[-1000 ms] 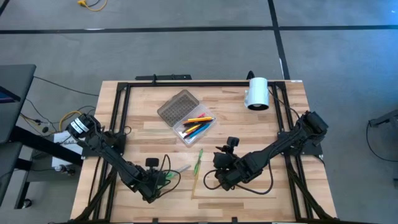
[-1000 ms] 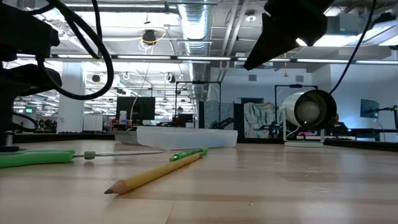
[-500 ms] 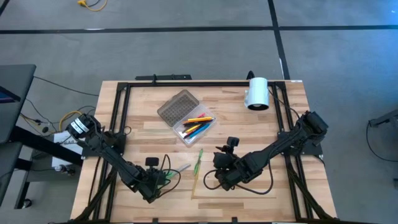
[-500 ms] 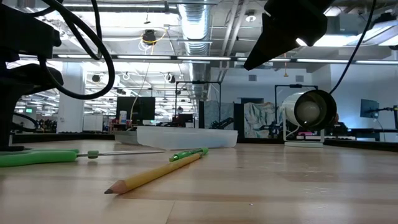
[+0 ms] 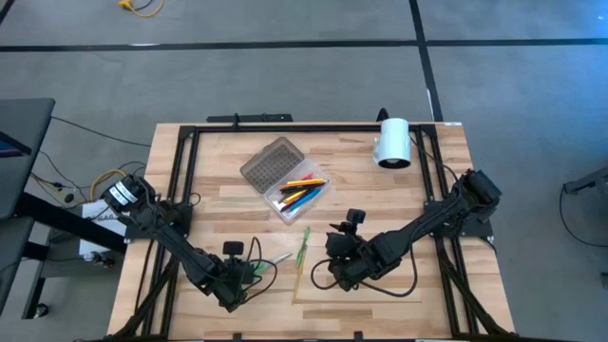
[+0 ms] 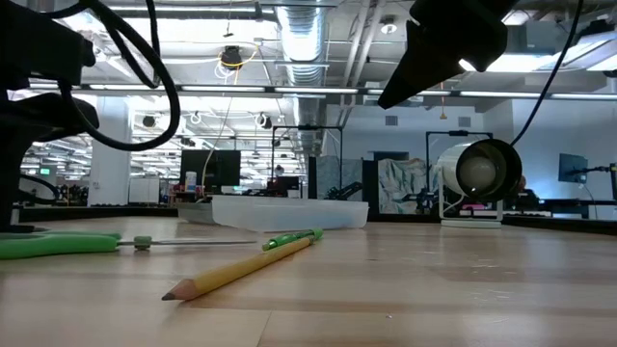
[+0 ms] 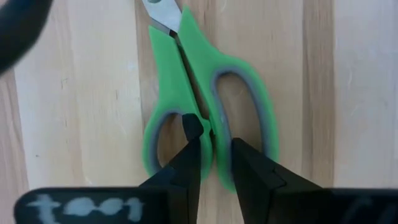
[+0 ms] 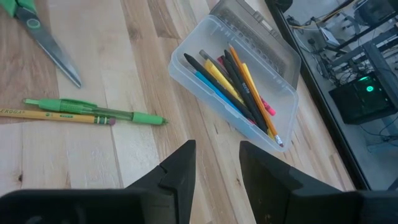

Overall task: Pick & place school supplies into a supply box
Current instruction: Put the green scissors into the transparent supply box

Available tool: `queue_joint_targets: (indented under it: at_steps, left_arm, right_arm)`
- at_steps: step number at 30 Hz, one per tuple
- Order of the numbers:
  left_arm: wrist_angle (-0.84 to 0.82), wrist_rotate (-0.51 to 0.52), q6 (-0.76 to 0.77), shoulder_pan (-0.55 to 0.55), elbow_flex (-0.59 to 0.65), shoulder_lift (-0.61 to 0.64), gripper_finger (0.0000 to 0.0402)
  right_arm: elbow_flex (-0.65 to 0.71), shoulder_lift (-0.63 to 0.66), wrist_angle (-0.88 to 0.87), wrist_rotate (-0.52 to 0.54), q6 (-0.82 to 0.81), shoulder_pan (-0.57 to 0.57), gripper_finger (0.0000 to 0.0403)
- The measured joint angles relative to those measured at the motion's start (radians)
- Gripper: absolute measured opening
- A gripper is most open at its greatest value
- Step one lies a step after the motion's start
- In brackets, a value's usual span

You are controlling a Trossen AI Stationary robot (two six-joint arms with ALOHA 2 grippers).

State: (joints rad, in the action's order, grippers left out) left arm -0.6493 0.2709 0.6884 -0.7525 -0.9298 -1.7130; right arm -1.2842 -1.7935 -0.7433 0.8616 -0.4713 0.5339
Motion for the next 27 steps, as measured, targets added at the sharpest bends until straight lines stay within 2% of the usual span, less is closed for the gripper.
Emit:
queue_joint_targets:
  at_steps: [6, 14, 17, 22, 27]
  left_arm:
    - [-0.001, 0.025, -0.005, 0.0, -0.002, 0.002, 0.0057]
    - [-0.001, 0.023, -0.011, 0.0, -0.003, 0.003, 0.0006]
    - [-0.01, 0.023, -0.011, 0.0, -0.003, 0.004, 0.0002]
    - [-0.016, 0.024, -0.014, 0.0, -0.003, 0.004, 0.003]
    - [-0.016, 0.03, -0.014, 0.0, -0.003, 0.004, 0.0085]
  right_arm:
    - [0.0, 0.0, 0.0, 0.0, 0.0, 0.0, 0.0118]
    - [0.0, 0.0, 0.0, 0.0, 0.0, 0.0, 0.0118]
    - [0.0, 0.0, 0.0, 0.0, 0.0, 0.0, 0.0118]
    - [0.0, 0.0, 0.0, 0.0, 0.0, 0.0, 0.0118]
    - [0.0, 0.0, 0.0, 0.0, 0.0, 0.0, 0.0118]
